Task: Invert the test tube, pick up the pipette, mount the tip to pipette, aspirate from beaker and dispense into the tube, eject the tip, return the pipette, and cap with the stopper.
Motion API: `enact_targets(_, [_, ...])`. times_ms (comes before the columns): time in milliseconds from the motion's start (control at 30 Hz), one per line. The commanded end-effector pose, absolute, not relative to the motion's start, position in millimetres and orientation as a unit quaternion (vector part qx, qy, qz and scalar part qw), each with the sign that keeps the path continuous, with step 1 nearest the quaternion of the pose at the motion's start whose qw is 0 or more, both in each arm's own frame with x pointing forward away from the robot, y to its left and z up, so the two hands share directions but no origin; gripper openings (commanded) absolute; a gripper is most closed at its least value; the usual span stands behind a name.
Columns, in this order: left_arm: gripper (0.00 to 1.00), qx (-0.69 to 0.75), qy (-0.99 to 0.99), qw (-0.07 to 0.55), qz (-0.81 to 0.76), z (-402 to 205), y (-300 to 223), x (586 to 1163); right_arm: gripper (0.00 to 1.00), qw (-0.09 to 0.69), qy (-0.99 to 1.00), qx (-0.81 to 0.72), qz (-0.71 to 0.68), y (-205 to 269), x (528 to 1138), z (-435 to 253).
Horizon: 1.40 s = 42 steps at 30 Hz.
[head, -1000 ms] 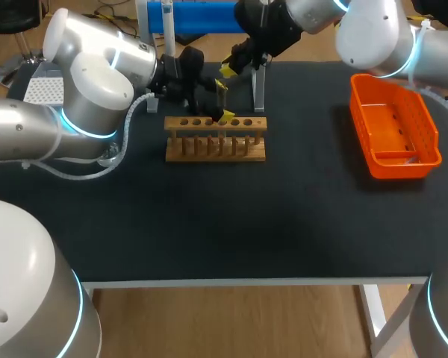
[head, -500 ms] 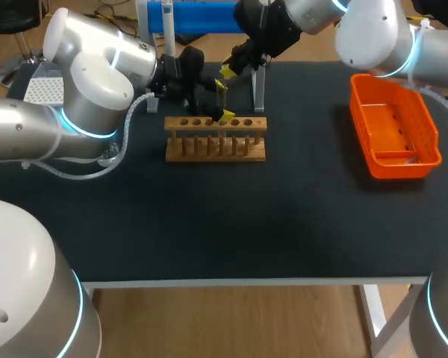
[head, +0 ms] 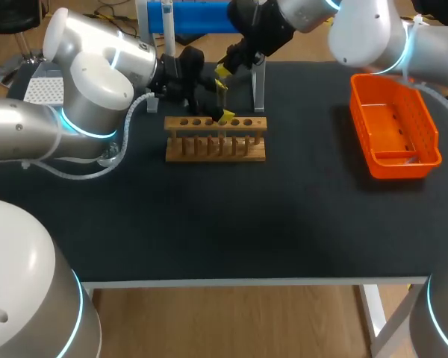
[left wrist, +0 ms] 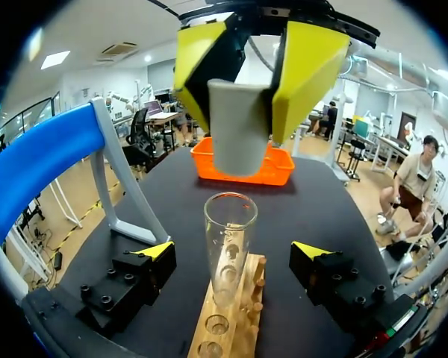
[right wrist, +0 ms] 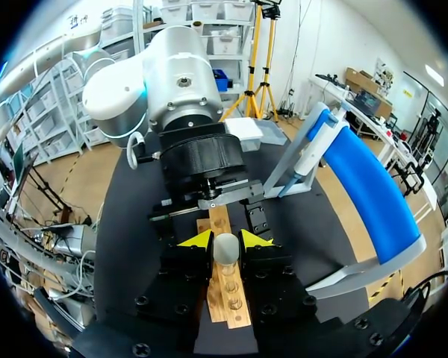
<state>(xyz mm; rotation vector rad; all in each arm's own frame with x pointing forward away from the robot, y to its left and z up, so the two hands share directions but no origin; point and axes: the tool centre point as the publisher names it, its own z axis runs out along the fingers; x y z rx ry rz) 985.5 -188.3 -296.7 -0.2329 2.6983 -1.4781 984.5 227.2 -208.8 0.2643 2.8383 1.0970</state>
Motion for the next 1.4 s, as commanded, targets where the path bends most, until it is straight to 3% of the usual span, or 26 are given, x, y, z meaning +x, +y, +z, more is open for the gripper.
enact_targets(33, [1.00,-0.076,0.874,0.028,-0.479,-296,-188,985,0.00,0.041,0.930,0.087,0.355,230,987,-211])
enact_targets(1400, [1.00,-0.076,0.874,0.028,-0.479,-296,-188,985,0.00,0.030,0.931,0.097,0.352,233,989,-220])
